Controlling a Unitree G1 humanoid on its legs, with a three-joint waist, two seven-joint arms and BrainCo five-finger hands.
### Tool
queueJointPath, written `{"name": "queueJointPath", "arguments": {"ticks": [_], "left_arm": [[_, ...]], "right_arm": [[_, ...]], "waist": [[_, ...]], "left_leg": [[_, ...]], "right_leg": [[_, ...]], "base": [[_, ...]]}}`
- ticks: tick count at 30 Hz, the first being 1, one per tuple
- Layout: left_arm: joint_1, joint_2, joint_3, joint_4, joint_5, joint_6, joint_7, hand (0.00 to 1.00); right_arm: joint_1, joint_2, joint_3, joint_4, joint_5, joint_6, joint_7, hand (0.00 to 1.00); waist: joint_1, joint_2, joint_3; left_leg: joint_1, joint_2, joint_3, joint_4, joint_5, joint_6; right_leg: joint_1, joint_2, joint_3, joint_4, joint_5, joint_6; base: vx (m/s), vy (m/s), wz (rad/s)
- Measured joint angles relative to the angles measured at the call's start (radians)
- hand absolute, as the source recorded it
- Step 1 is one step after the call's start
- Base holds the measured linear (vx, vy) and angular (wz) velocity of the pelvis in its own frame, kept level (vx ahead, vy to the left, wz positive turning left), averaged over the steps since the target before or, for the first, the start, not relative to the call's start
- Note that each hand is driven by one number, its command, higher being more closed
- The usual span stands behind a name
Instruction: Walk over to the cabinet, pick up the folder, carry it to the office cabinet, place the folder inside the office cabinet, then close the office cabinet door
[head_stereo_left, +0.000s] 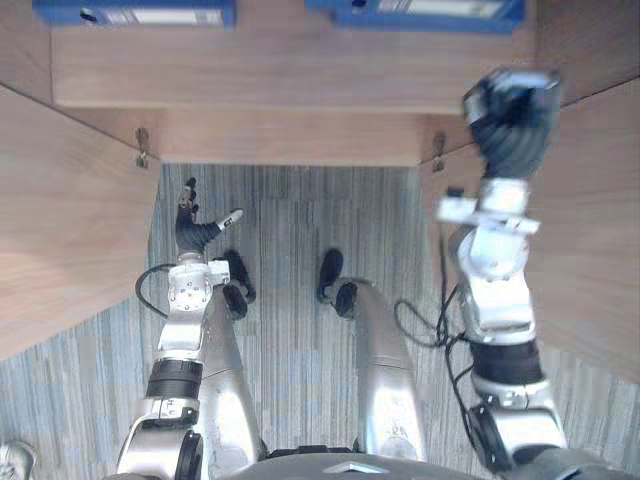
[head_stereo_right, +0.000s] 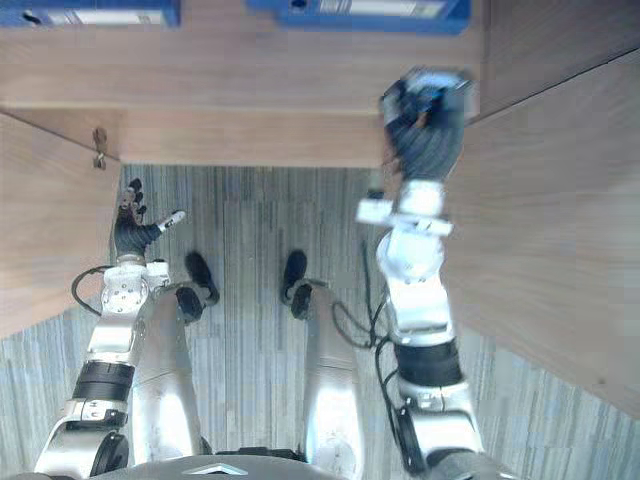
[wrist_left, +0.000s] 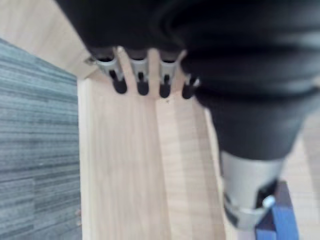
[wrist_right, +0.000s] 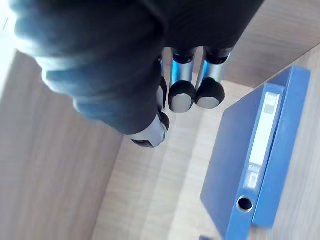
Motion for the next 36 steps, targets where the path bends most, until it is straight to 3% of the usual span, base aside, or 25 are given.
{"name": "queueJointPath", "arguments": {"ticks": [3,7,14,19,20,26,36], "left_arm": [[0.078,-0.022,-0.023,0.023,0.024,0.001,-0.007,0.0],[0.177,-0.043,-0.056,0.032,0.035,0.001,-0.008,0.0],[0.256,-0.035,-0.13,0.143,0.082,0.0,-0.016,0.0],[0.252,-0.027,-0.15,0.288,0.103,-0.003,-0.028,0.0],[0.257,-0.021,-0.15,0.311,0.104,-0.003,-0.031,0.0],[0.309,-0.011,-0.134,0.402,0.122,-0.005,-0.041,0.0],[0.345,-0.018,-0.093,0.583,0.122,0.001,-0.039,0.0]], "right_arm": [[0.15,0.066,0.11,-0.005,-0.027,-0.02,0.068,1.0],[0.3,0.122,0.203,0.084,-0.043,-0.03,0.147,1.0],[0.427,0.195,0.193,0.502,-0.138,0.001,0.215,1.0],[0.414,0.207,0.12,0.842,-0.201,0.03,0.214,1.0],[0.41,0.207,0.101,0.902,-0.204,0.033,0.213,0.0],[0.42,0.216,-0.02,1.108,-0.217,0.054,0.204,0.0],[0.451,0.233,-0.162,1.25,-0.144,0.111,0.172,0.0]], "waist": [[0.001,-0.02,-0.043],[0.003,-0.023,-0.094],[0.01,-0.024,-0.184],[-0.007,-0.019,-0.228],[-0.01,-0.019,-0.23],[-0.018,-0.011,-0.27],[-0.025,-0.021,-0.335]], "left_leg": [[0.106,-0.001,0.018,-0.036,-0.011,0.0],[0.243,-0.012,0.036,-0.078,-0.032,0.001],[0.478,-0.064,0.082,-0.255,-0.011,-0.007],[0.593,-0.122,0.09,-0.449,0.075,-0.013],[0.628,-0.136,0.095,-0.497,0.095,-0.012],[0.78,-0.191,0.111,-0.65,0.147,-0.012],[0.978,-0.28,0.093,-0.886,0.203,-0.016]], "right_leg": [[0.109,0.008,0.0,-0.061,0.007,0.02],[0.256,0.009,0.001,-0.128,0.008,0.032],[0.479,0.012,0.015,-0.324,0.059,0.062],[0.613,0.03,0.014,-0.567,0.172,0.076],[0.653,0.034,0.018,-0.628,0.205,0.077],[0.8,0.038,0.048,-0.807,0.29,0.09],[0.857,0.021,0.148,-0.861,0.3,0.103]], "base": [[0.1,0.028,-0.04],[0.13,0.045,0.03],[0.12,0.052,-0.01],[0.1,0.02,0.01],[0.12,0.014,-0.11],[0.04,0.018,-0.12],[-0.03,0.049,-0.3]]}}
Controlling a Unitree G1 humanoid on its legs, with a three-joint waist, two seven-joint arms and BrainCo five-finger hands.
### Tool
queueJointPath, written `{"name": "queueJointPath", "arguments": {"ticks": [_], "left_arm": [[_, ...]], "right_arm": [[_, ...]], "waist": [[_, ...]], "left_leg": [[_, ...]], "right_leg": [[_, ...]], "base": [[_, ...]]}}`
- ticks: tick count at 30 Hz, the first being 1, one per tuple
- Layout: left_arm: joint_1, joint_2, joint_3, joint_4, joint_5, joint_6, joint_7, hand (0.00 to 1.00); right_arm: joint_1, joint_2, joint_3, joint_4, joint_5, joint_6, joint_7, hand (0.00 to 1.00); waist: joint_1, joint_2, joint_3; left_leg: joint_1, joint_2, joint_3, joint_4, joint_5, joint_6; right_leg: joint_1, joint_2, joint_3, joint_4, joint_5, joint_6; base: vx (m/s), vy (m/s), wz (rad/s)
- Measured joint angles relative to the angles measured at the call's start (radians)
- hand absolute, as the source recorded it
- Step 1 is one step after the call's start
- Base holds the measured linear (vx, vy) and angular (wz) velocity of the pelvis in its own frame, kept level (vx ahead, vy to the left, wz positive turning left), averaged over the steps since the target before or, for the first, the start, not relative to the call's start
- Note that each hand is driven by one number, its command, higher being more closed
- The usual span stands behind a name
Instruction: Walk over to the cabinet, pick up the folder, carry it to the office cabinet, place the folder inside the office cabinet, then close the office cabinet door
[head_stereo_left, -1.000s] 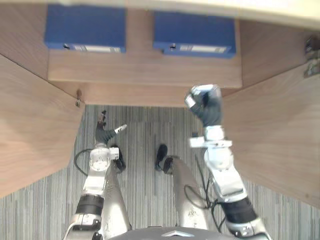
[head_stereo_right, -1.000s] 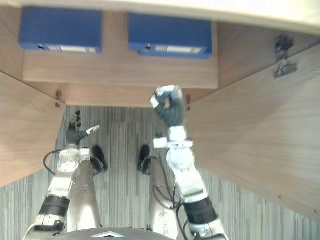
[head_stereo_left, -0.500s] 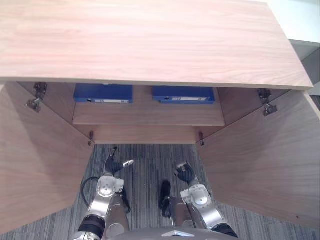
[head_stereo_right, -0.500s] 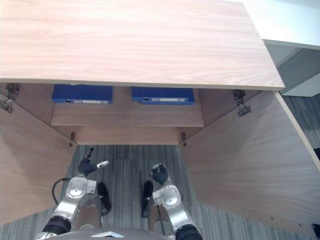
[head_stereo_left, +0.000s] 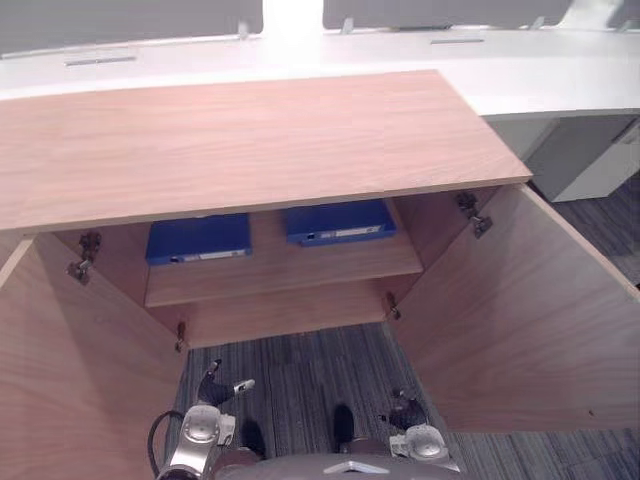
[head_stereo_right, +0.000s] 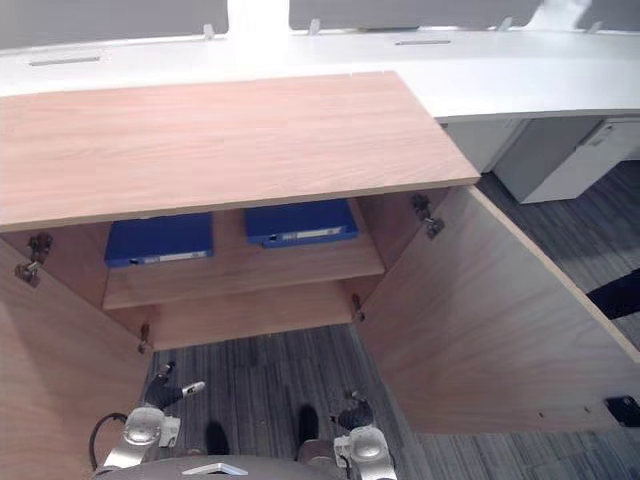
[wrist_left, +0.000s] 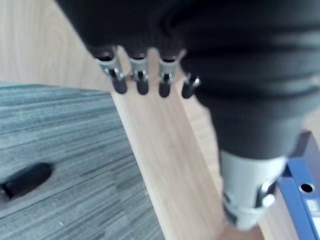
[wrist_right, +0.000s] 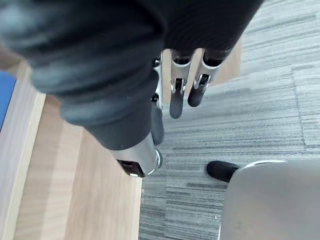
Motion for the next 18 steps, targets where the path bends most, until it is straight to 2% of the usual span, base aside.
{"name": "queueJointPath", "arguments": {"ticks": [3,10,14,18], "left_arm": [[-0.004,-0.002,0.004,0.05,0.0,0.001,0.001,0.0],[0.015,-0.007,0.005,0.107,-0.003,0.01,0.004,0.0],[0.019,-0.008,0.006,0.119,-0.022,0.011,0.004,0.0],[0.022,-0.009,0.005,0.139,-0.022,0.018,0.005,0.0]], "right_arm": [[0.001,0.017,-0.042,0.024,0.036,0.002,-0.004,0.0],[-0.007,0.02,-0.092,0.069,0.071,0.008,-0.004,0.0],[-0.007,0.026,-0.12,0.071,0.09,0.02,-0.005,0.0],[0.004,0.03,-0.166,0.07,0.165,0.023,-0.009,0.0]], "waist": [[-0.016,-0.009,-0.02],[-0.019,-0.009,-0.035],[-0.021,-0.008,-0.035],[-0.037,-0.009,-0.038]], "left_leg": [[0.029,-0.01,-0.003,-0.01,0.003,0.0],[0.082,-0.031,0.016,-0.01,-0.016,0.018],[0.108,-0.032,0.036,-0.01,-0.029,0.016],[0.119,-0.032,0.055,-0.01,-0.038,0.015]], "right_leg": [[0.032,-0.005,0.004,-0.015,0.0,0.008],[0.08,-0.016,0.032,-0.022,0.018,0.028],[0.095,-0.016,0.05,-0.023,0.016,0.024],[0.096,-0.014,0.07,-0.023,0.011,0.021]], "base": [[0.0,0.04,-0.09],[0.03,0.025,-0.09],[0.0,0.002,-0.13],[-0.03,-0.009,-0.16]]}}
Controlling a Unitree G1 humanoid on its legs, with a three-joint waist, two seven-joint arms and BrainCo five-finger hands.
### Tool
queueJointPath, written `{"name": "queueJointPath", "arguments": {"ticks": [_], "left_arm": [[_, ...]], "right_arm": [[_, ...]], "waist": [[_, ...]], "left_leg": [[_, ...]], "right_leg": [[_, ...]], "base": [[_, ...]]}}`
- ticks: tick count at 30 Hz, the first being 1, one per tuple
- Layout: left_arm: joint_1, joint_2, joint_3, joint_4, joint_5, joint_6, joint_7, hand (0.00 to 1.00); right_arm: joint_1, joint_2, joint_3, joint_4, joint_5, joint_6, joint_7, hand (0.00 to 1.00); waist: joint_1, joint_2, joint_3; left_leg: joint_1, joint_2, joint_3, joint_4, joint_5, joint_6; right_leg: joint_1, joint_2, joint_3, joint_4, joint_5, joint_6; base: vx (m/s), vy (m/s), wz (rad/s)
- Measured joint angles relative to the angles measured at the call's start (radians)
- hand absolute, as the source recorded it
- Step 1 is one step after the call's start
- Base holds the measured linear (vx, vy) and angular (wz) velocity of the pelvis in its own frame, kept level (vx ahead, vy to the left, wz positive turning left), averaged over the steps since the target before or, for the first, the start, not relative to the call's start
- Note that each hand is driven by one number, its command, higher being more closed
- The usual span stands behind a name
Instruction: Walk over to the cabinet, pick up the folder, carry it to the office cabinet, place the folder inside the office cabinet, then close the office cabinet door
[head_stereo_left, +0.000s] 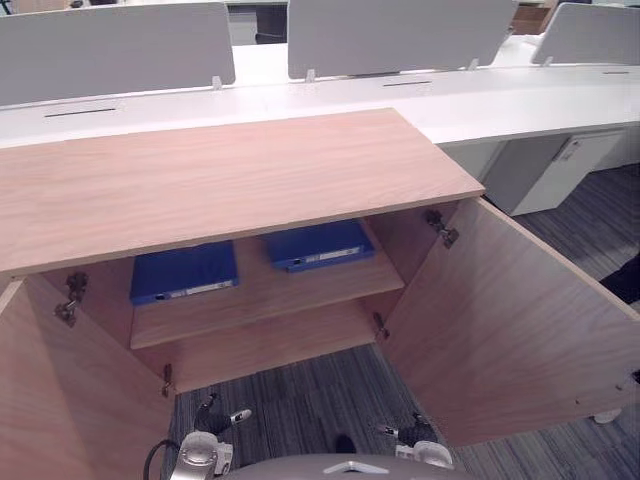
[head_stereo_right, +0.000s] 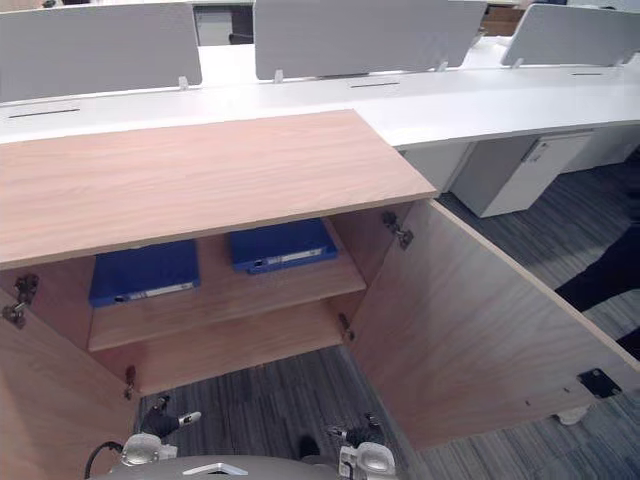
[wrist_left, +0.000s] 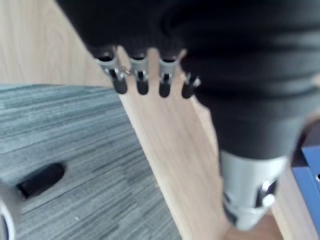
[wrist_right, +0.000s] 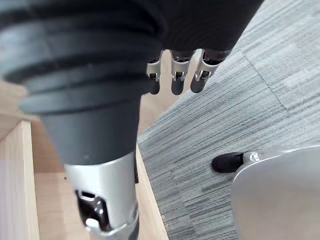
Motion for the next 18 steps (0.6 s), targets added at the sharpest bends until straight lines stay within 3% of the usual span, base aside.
{"name": "queueJointPath", "arguments": {"ticks": [4,15,18], "left_arm": [[0.005,-0.009,-0.001,0.001,0.0,0.002,0.001,0.0],[-0.006,0.003,-0.001,-0.018,-0.001,0.006,0.006,0.0],[-0.021,0.015,0.0,-0.044,-0.001,0.009,0.009,0.0]], "right_arm": [[0.031,-0.002,-0.056,-0.003,0.049,0.0,-0.024,0.0],[0.133,0.004,-0.278,-0.295,0.234,-0.027,-0.096,0.0],[0.126,0.004,-0.339,-0.375,0.269,-0.044,-0.115,0.0]], "waist": [[-0.007,0.005,-0.007],[-0.106,0.029,-0.027],[-0.115,0.033,-0.023]], "left_leg": [[0.024,0.001,0.045,0.0,-0.019,-0.004],[0.082,0.018,0.24,0.022,-0.094,-0.033],[0.07,0.04,0.272,0.1,-0.14,-0.03]], "right_leg": [[0.0,0.008,0.043,0.0,0.002,-0.003],[-0.042,0.063,0.219,0.007,0.01,-0.03],[-0.048,0.075,0.251,0.007,0.015,-0.026]], "base": [[-0.01,-0.011,-0.33],[0.03,-0.008,-0.55],[0.05,-0.062,-0.5]]}}
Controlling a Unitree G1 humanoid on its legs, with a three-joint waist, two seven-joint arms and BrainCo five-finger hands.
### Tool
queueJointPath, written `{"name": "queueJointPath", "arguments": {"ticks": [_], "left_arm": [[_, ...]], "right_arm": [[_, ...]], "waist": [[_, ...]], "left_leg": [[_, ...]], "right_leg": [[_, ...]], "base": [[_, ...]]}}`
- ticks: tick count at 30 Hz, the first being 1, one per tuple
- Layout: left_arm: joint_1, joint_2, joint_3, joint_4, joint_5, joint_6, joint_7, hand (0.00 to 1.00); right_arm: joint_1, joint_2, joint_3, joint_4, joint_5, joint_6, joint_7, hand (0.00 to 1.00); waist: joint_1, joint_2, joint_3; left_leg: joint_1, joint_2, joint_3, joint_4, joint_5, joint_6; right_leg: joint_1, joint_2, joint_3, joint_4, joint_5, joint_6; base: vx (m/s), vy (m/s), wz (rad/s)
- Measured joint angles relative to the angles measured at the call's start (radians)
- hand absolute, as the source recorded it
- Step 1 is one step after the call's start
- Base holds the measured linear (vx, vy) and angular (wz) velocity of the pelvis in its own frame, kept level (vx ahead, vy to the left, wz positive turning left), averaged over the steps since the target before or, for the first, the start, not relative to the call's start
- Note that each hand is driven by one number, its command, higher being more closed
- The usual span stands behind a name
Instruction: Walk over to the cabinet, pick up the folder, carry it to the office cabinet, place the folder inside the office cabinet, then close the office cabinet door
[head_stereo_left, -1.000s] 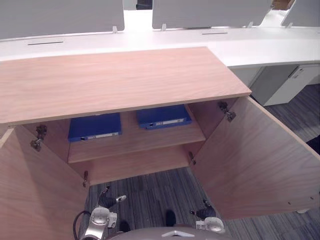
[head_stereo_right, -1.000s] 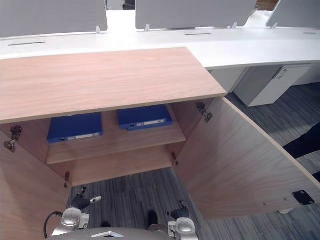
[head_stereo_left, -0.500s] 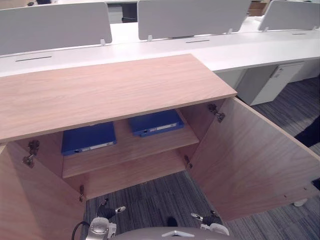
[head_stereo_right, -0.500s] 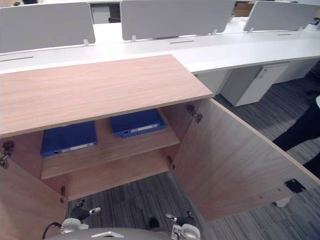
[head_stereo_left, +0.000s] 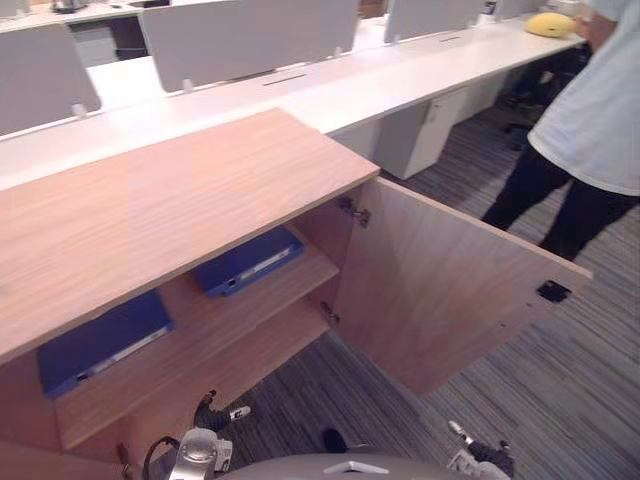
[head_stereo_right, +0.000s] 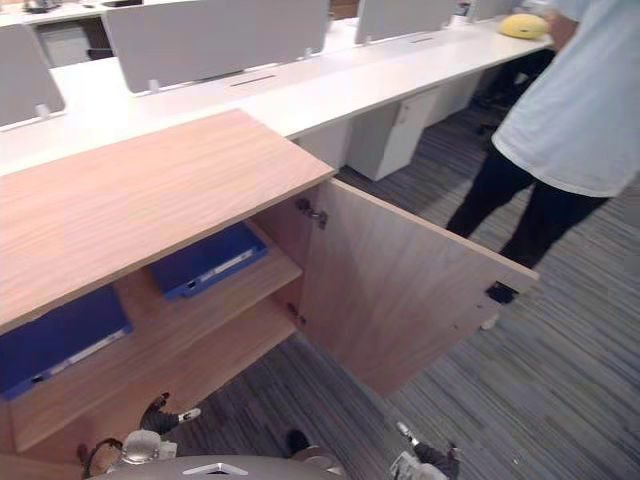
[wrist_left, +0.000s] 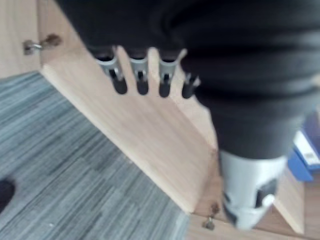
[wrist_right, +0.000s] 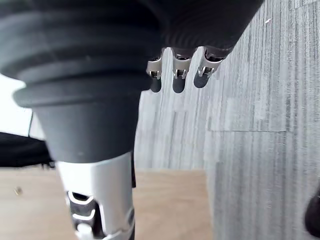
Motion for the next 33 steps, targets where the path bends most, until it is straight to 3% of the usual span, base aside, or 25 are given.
{"name": "queueJointPath", "arguments": {"ticks": [8,12,14,19,24,31,33], "left_arm": [[-0.042,0.008,0.0,-0.001,0.001,0.0,0.001,0.0],[-0.034,-0.006,-0.001,0.0,0.002,0.0,-0.003,0.0],[-0.029,-0.005,-0.001,0.0,0.002,0.0,-0.005,0.0],[-0.031,-0.004,-0.019,0.0,0.002,-0.011,-0.021,0.0],[-0.02,-0.005,-0.065,0.001,0.002,-0.021,-0.04,0.0],[0.001,-0.008,-0.095,0.007,0.003,-0.034,-0.045,0.0],[0.011,-0.008,-0.108,0.014,0.004,-0.035,-0.047,0.0]], "right_arm": [[-0.121,-0.044,-0.115,-0.148,0.027,-0.032,-0.041,0.0],[-0.237,-0.143,-0.115,-0.148,0.041,-0.044,-0.038,0.0],[-0.276,-0.184,-0.107,-0.148,0.047,-0.046,-0.033,0.0],[-0.313,-0.335,-0.036,-0.142,0.068,-0.056,-0.008,0.0],[-0.357,-0.488,0.057,-0.127,0.066,-0.063,0.04,0.0],[-0.411,-0.561,0.151,-0.084,0.064,-0.063,0.065,0.0],[-0.423,-0.567,0.184,-0.083,0.064,-0.063,0.079,0.0]], "waist": [[-0.046,0.052,0.042],[-0.053,0.105,0.08],[-0.055,0.119,0.087],[-0.076,0.144,0.103],[-0.082,0.189,0.117],[-0.076,0.205,0.118],[-0.074,0.206,0.117]], "left_leg": [[-0.027,0.019,0.014,0.066,-0.05,0.006],[-0.028,0.023,0.042,0.076,-0.066,0.003],[-0.027,0.027,0.041,0.076,-0.068,0.004],[-0.023,0.044,0.04,0.076,-0.069,0.003],[-0.019,0.061,0.039,0.076,-0.068,0.002],[-0.014,0.068,0.023,0.072,-0.065,-0.003],[-0.014,0.065,0.013,0.072,-0.065,-0.003]], "right_leg": [[-0.025,0.01,0.014,-0.007,0.001,0.002],[-0.045,0.023,0.057,-0.013,0.004,0.007],[-0.054,0.032,0.07,-0.014,0.005,0.009],[-0.055,0.044,0.063,-0.015,-0.009,0.0],[-0.056,0.048,0.027,-0.015,-0.004,0.007],[-0.051,0.047,-0.004,-0.016,-0.005,0.009],[-0.051,0.028,-0.089,-0.016,-0.008,-0.001]], "base": [[0.0,-0.056,-0.2],[-0.02,-0.045,-0.32],[0.0,-0.081,-0.3],[0.0,-0.097,-0.08],[-0.02,-0.088,-0.04],[-0.06,-0.086,0.02],[-0.1,-0.078,0.08]]}}
